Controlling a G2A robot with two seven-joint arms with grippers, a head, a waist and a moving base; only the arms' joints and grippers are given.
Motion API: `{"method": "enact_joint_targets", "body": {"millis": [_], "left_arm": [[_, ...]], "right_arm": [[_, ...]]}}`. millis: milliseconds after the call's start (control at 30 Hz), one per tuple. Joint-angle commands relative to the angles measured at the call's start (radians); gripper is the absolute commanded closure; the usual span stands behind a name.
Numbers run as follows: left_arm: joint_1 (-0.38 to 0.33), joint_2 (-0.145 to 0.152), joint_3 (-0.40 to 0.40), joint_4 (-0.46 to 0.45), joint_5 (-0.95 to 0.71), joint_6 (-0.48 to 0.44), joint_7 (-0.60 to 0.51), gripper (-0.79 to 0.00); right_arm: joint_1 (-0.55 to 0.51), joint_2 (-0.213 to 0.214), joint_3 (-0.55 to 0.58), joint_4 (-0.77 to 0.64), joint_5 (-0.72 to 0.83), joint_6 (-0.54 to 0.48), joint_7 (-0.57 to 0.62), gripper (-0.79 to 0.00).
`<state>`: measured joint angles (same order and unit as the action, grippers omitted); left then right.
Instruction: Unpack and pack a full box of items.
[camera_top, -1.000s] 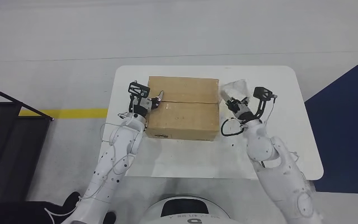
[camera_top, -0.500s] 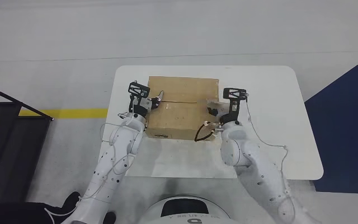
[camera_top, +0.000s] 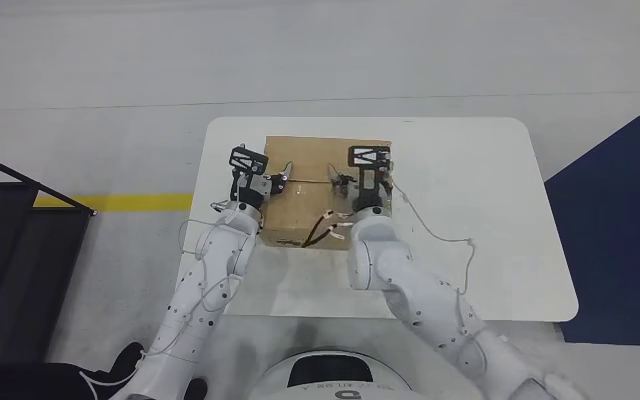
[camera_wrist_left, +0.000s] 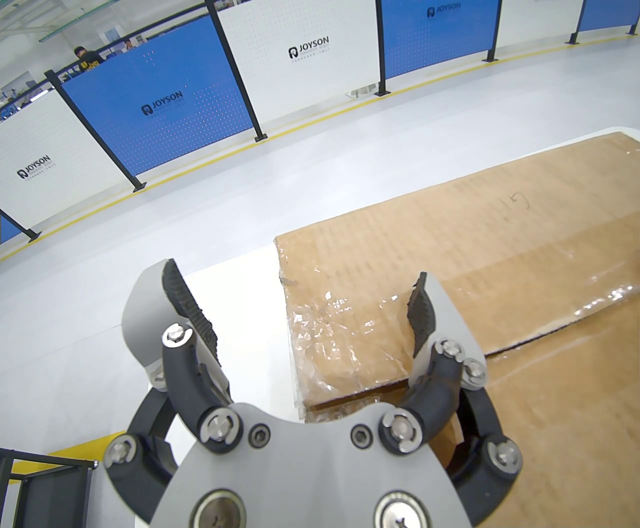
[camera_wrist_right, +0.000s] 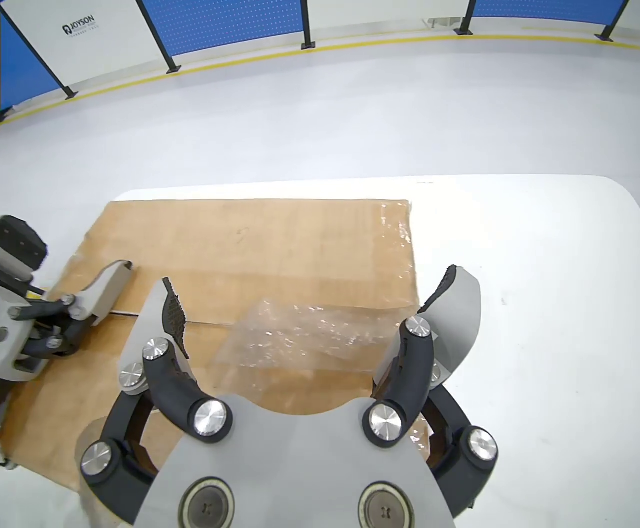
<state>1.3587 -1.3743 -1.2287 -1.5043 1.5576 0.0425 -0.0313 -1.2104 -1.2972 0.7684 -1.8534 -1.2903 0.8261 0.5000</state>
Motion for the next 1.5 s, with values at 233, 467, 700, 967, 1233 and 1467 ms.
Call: {"method": "enact_joint_targets", "body": {"millis": [233,467,700,967,1233,1467], "left_arm": [[0.000,0.000,0.000,0.000,0.000,0.000,0.000,-0.785],[0.000,0.000,0.000,0.000,0.000,0.000,0.000,-0.785],[0.000,0.000,0.000,0.000,0.000,0.000,0.000,-0.785],[0.000,0.000,0.000,0.000,0.000,0.000,0.000,-0.785],[0.000,0.000,0.000,0.000,0.000,0.000,0.000,-0.785],[0.000,0.000,0.000,0.000,0.000,0.000,0.000,-0.785]], "right_arm": [[0.071,-0.070,-0.054,-0.012,0.085,0.084,-0.063,-0.785],[-0.026,-0.084,0.079,-0.240,0.308,0.020,-0.177,-0.785],[-0.181,-0.069,0.233,-0.399,0.372,-0.077,-0.261,-0.785],[-0.246,-0.058,0.263,-0.440,0.265,-0.129,-0.210,-0.785],[-0.226,-0.022,0.217,-0.290,-0.229,-0.286,0.354,-0.785],[-0.226,-0.024,0.202,-0.293,-0.421,-0.338,0.520,-0.785]]}}
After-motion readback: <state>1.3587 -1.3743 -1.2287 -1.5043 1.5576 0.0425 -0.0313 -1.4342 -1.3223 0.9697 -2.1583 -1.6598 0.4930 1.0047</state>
